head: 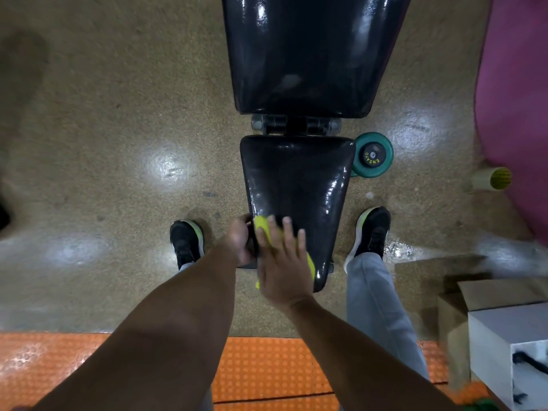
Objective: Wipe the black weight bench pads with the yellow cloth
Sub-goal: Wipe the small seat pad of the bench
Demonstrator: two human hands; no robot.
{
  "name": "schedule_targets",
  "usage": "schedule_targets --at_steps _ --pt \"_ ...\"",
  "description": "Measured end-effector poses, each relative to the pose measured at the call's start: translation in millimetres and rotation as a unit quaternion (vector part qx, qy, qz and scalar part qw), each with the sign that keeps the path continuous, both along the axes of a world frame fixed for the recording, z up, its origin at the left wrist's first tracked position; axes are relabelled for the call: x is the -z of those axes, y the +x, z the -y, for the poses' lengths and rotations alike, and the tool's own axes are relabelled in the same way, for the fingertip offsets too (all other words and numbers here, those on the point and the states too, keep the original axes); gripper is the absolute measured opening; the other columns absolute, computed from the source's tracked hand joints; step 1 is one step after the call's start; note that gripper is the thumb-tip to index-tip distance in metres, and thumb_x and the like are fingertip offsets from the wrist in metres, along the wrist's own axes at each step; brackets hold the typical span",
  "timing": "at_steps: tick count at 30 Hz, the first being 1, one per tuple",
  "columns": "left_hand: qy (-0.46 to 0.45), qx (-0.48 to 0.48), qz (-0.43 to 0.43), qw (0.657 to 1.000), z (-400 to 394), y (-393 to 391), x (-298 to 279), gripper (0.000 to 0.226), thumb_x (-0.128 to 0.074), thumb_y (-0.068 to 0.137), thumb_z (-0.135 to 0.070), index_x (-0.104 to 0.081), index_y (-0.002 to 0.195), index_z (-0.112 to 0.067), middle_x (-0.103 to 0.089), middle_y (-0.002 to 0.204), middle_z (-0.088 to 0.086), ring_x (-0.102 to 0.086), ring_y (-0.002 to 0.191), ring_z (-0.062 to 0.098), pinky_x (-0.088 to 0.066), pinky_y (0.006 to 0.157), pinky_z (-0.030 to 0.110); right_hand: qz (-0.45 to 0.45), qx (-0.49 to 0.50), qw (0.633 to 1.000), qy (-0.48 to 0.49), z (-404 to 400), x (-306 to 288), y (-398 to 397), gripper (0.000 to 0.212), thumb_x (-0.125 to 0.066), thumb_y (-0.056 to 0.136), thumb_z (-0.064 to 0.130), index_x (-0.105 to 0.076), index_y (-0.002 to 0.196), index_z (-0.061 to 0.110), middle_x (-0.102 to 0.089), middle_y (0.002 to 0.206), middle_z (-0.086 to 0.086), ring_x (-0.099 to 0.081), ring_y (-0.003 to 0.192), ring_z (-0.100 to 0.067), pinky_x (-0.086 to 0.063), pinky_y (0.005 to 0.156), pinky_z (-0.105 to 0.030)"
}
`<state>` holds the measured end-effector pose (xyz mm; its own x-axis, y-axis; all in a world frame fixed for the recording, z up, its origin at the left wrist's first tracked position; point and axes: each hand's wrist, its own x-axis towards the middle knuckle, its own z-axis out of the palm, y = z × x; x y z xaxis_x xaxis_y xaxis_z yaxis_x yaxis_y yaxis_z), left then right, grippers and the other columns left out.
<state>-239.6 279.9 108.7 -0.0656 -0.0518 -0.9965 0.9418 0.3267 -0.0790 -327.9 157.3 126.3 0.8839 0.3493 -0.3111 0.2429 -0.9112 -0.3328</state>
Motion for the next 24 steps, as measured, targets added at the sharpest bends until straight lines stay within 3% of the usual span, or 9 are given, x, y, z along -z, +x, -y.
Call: schedule_targets --at_steps 4,6,9,11,15,17,20,22,24 --pt "-0.019 0.017 -0.022 0.999 -10 1 -4 0.051 -0.040 0.106 -0.050 -0.069 0.089 -0.012 -0.075 0.071 0.009 -0.074 0.061 0.025 -0.053 0.067 0.032 0.017 -0.119 0.993 -0.006 9 2 -17 0.072 -0.057 0.092 0.033 -0.037 0.158 0.013 -0.021 0.171 -0.009 -0.015 0.158 -0.037 -0.013 0.125 -0.059" --pt "-0.030 -0.003 -0.016 0.999 -12 0 -2 0.060 -0.033 0.107 -0.056 -0.071 0.105 -0.009 -0.079 0.084 0.014 -0.074 0.083 0.030 -0.054 0.076 0.037 0.021 -0.152 0.988 0.001 23 2 -7 0.068 -0.047 0.096 0.034 -0.033 0.160 0.016 -0.019 0.171 -0.008 -0.013 0.159 -0.035 -0.014 0.125 -0.060" --pt "-0.024 -0.034 -0.014 0.999 -12 -1 -1 0.078 -0.025 0.105 -0.066 -0.067 0.130 -0.004 -0.077 0.117 0.021 -0.068 0.113 0.033 -0.049 0.097 0.042 0.002 -0.057 0.998 0.016 26 3 19 0.062 -0.039 0.099 0.033 -0.035 0.160 0.019 -0.017 0.172 -0.009 -0.008 0.159 -0.037 -0.006 0.127 -0.060" --pt "-0.033 -0.042 -0.020 0.998 -13 1 -1 0.088 -0.024 0.101 -0.073 -0.063 0.139 -0.004 -0.070 0.134 0.023 -0.064 0.121 0.034 -0.045 0.103 0.045 -0.013 -0.017 1.000 0.007 9 1 25 0.062 -0.038 0.099 0.034 -0.037 0.158 0.017 -0.017 0.171 -0.011 -0.006 0.159 -0.038 -0.005 0.126 -0.061" --pt "-0.021 -0.057 -0.036 0.998 -12 7 -6 0.091 -0.029 0.097 -0.080 -0.070 0.128 -0.005 -0.077 0.111 0.026 -0.066 0.108 0.039 -0.047 0.091 0.049 -0.018 -0.103 0.994 0.009 -1 3 19 0.065 -0.041 0.097 0.037 -0.035 0.159 0.017 -0.016 0.172 -0.009 -0.006 0.159 -0.036 -0.005 0.126 -0.059" --pt "-0.012 -0.074 -0.032 0.997 -15 8 -5 0.096 -0.030 0.094 -0.083 -0.066 0.134 -0.004 -0.072 0.124 0.026 -0.066 0.114 0.038 -0.045 0.100 0.049 -0.009 -0.119 0.993 0.025 10 6 30 0.064 -0.043 0.096 0.035 -0.037 0.158 0.021 -0.019 0.171 -0.009 -0.008 0.159 -0.035 -0.004 0.127 -0.059" --pt "-0.022 -0.089 -0.019 0.996 -15 18 -1 0.105 -0.029 0.089 -0.089 -0.055 0.149 -0.007 -0.065 0.142 0.023 -0.060 0.132 0.037 -0.048 0.098 0.050 -0.015 -0.006 1.000 0.006 8 9 68 0.064 -0.037 0.095 0.031 -0.037 0.158 0.019 -0.015 0.172 -0.012 -0.002 0.160 -0.036 -0.005 0.127 -0.060" --pt "-0.026 -0.107 -0.004 0.994 -14 32 3 0.103 -0.031 0.089 -0.087 -0.055 0.149 -0.006 -0.063 0.145 0.022 -0.057 0.137 0.038 -0.046 0.104 0.050 -0.035 0.045 0.998 -0.003 -7 10 90 0.064 -0.030 0.096 0.032 -0.031 0.159 0.018 -0.009 0.173 -0.012 0.005 0.160 -0.035 -0.004 0.127 -0.061" --pt "-0.017 -0.112 0.025 0.993 -12 49 2 0.096 -0.035 0.092 -0.083 -0.063 0.140 -0.005 -0.067 0.138 0.024 -0.061 0.130 0.039 -0.045 0.108 0.049 -0.040 0.004 0.999 -0.003 -21 9 91 0.065 -0.026 0.099 0.037 -0.029 0.160 0.015 -0.010 0.172 -0.013 0.003 0.159 -0.037 -0.004 0.127 -0.062"
